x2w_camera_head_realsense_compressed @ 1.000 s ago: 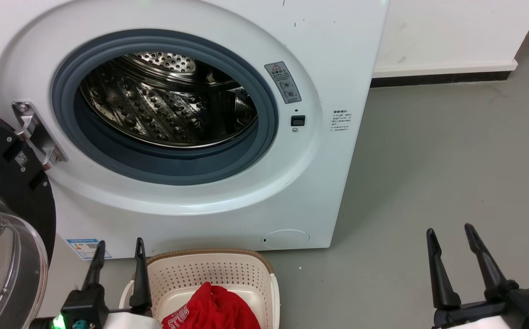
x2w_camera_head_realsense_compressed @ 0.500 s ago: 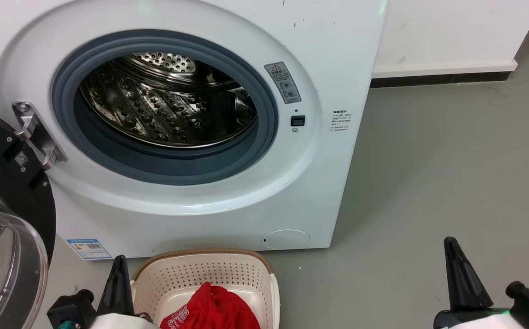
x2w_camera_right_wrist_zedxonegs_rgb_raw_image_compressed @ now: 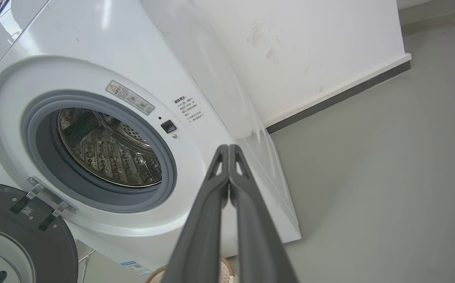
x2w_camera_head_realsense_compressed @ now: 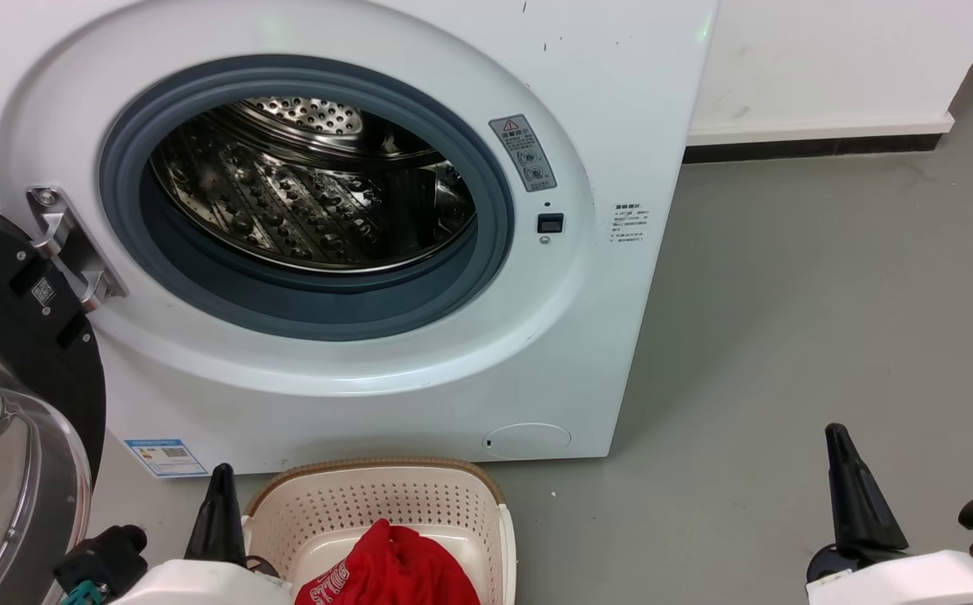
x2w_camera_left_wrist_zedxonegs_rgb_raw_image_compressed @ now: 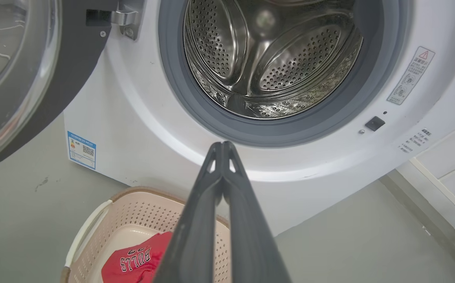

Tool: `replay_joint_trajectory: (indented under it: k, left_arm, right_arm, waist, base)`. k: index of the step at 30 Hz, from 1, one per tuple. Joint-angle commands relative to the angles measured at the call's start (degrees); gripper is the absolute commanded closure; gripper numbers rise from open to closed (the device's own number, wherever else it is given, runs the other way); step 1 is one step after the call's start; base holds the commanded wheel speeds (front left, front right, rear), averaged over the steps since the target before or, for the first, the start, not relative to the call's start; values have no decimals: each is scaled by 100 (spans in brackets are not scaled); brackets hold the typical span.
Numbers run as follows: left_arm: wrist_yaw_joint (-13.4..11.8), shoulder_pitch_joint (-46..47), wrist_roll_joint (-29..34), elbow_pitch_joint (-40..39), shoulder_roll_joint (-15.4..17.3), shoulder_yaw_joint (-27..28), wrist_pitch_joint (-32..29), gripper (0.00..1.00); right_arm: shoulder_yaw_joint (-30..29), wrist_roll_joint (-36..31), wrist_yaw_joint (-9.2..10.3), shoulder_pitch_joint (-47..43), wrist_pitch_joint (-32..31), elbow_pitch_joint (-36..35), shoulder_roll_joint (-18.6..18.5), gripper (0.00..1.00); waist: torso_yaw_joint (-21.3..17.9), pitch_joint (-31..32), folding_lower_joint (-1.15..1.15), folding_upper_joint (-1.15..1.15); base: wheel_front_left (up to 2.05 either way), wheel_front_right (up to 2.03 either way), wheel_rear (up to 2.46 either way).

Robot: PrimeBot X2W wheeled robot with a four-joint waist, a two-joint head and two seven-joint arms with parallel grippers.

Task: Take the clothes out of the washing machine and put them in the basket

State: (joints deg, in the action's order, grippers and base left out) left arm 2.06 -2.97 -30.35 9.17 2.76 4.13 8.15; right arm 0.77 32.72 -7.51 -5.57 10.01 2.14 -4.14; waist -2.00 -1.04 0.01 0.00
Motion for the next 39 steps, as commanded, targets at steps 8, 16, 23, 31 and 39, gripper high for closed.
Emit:
replay_joint_trajectory:
  k: [8,16,23,31,39]
  left_arm:
    - [104,265,-924,9,16,50,-212,100]
    - [152,343,-1508,60,16,73,-354,100]
    - [201,416,-2054,110,17,93,-485,100]
    - [254,495,-2628,160,17,116,-623,100]
    - [302,568,-3164,210,17,136,-754,100]
  right_arm:
    - [-38,960,1,293,-174,114,-74,100]
    - [-67,1556,1,393,-297,229,-91,100]
    - [-97,2111,1,482,-417,338,-101,100]
    - [-135,2685,1,582,-549,454,-108,100]
    - [-176,3221,1,673,-678,561,-111,100]
  waist:
    - [18,8,-1,0]
    - [32,14,-1,0]
    - [46,20,-1,0]
    - [62,27,-1,0]
    - [78,34,-1,0]
  base:
    - [0,0,0]
    - [0,0,0]
    - [0,0,0]
    - [0,0,0]
    - [0,0,0]
